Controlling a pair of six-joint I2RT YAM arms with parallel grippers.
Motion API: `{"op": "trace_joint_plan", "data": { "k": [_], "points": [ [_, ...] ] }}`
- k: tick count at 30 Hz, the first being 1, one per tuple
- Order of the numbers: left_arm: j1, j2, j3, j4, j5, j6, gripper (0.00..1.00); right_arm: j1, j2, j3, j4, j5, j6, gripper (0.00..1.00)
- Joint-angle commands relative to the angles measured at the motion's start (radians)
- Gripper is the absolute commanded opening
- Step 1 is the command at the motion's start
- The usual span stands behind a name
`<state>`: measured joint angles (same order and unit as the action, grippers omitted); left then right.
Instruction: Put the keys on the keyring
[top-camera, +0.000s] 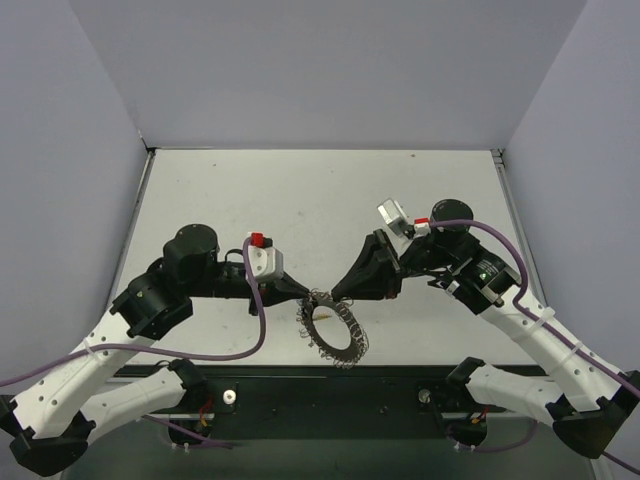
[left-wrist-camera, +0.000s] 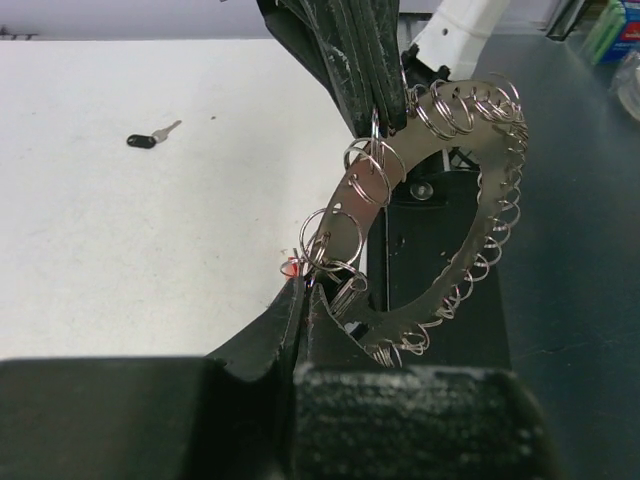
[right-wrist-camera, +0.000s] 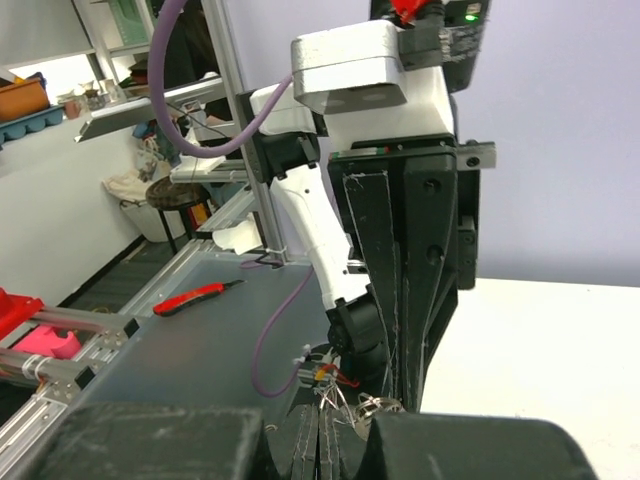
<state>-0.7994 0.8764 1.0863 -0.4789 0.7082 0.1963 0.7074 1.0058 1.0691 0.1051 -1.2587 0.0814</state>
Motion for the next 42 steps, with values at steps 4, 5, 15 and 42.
{"op": "trace_joint_plan", "data": {
  "k": [4, 5, 15, 42],
  "points": [
    [0.003, -0.037, 0.083, -0.042, -0.257, 0.002, 0.00, -0.005, -0.029, -0.020, 0.056, 0.056, -0.022, 0.41],
    [0.002, -0.031, 0.089, -0.056, -0.268, 0.008, 0.00, -0.005, -0.036, -0.023, 0.051, 0.092, -0.025, 0.53],
    [0.002, 0.006, 0.178, -0.205, -0.291, 0.078, 0.00, -0.005, -0.007, 0.014, -0.014, 0.177, -0.110, 0.90],
    [-0.030, 0.029, 0.198, -0.156, -0.225, 0.086, 0.00, 0.139, 0.300, 0.206, -0.205, 0.321, -0.255, 0.58]
  ]
}}
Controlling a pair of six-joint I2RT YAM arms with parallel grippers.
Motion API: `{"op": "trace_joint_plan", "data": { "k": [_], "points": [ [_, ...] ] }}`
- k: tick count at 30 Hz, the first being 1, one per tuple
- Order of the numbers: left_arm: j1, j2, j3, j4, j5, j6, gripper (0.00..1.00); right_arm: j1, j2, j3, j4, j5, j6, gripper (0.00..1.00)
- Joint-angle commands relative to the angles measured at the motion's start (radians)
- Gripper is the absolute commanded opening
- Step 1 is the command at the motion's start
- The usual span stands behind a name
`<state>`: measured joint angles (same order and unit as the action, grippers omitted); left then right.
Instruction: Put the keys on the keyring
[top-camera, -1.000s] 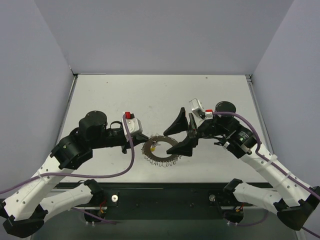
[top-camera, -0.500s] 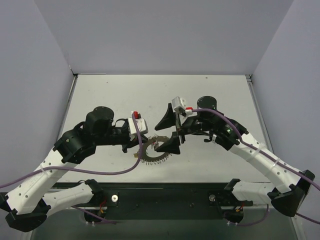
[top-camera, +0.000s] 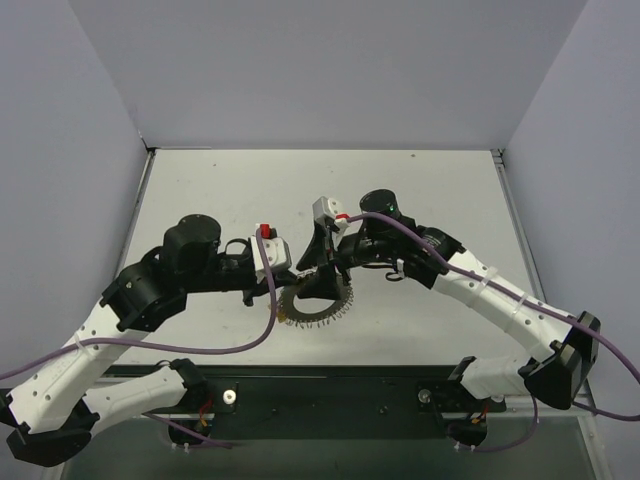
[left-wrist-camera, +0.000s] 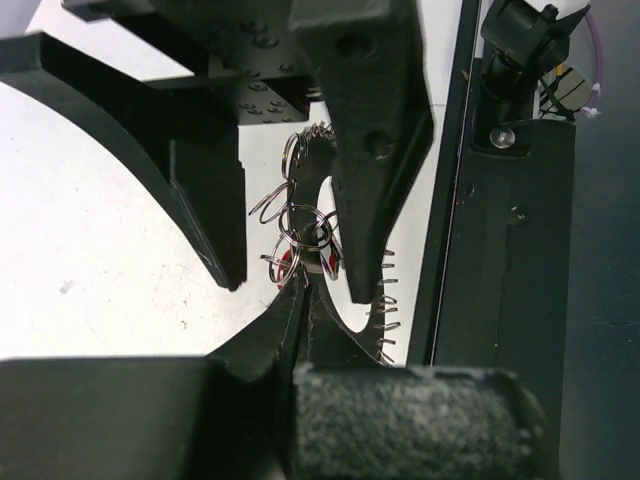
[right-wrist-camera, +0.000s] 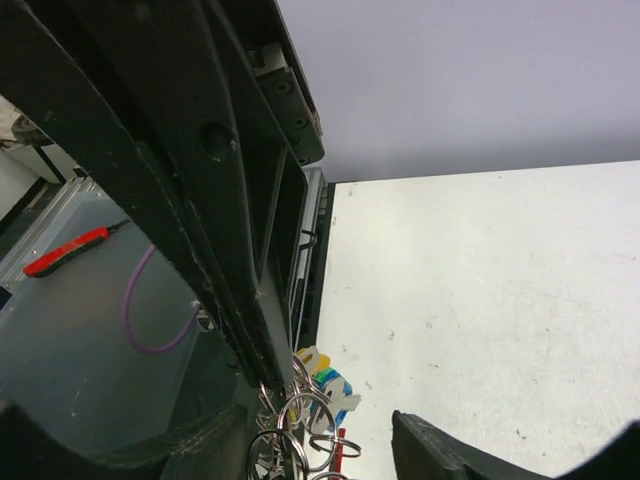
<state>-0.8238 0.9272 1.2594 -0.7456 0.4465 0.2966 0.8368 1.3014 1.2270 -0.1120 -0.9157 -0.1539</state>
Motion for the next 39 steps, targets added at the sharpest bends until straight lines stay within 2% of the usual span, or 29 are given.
{"op": "trace_joint_plan", "data": {
  "k": [1, 4, 9, 16, 21, 22, 25, 26, 29, 33, 39],
  "points": [
    [-0.005, -0.022, 0.023, 0.114, 0.041, -0.014, 0.00, 0.010, 0.010, 0.049, 0.012, -0.022, -0.010, 0.51],
    [-0.006, -0.016, 0.018, 0.120, 0.060, -0.019, 0.00, 0.012, 0.015, 0.051, 0.017, -0.028, 0.005, 0.40],
    [-0.008, -0.014, 0.005, 0.120, 0.072, -0.024, 0.00, 0.013, -0.002, 0.034, 0.066, -0.022, 0.040, 0.40],
    [-0.008, -0.021, -0.009, 0.132, 0.077, -0.028, 0.00, 0.013, -0.002, 0.034, 0.084, -0.029, 0.065, 0.00],
    [-0.005, -0.024, -0.008, 0.134, 0.052, -0.034, 0.00, 0.012, -0.007, 0.022, 0.084, -0.037, 0.065, 0.00],
    [-0.006, -0.030, -0.008, 0.138, 0.037, -0.036, 0.03, 0.012, -0.010, 0.019, 0.084, -0.038, 0.062, 0.00],
    [-0.006, -0.042, -0.006, 0.152, 0.003, -0.054, 0.28, 0.013, -0.017, 0.009, 0.084, -0.060, 0.060, 0.00],
    [-0.006, -0.048, -0.006, 0.158, -0.005, -0.065, 0.42, 0.012, -0.022, 0.005, 0.084, -0.064, 0.059, 0.00],
    [-0.005, -0.062, 0.000, 0.178, -0.045, -0.089, 0.52, 0.012, -0.042, -0.007, 0.084, -0.074, 0.054, 0.00],
    [0.005, -0.064, 0.015, 0.175, -0.013, -0.103, 0.54, 0.008, -0.083, -0.024, 0.084, -0.084, 0.047, 0.00],
    [0.070, -0.022, 0.046, 0.121, 0.239, -0.096, 0.54, 0.004, -0.137, -0.046, 0.083, -0.120, 0.036, 0.00]
  ]
}}
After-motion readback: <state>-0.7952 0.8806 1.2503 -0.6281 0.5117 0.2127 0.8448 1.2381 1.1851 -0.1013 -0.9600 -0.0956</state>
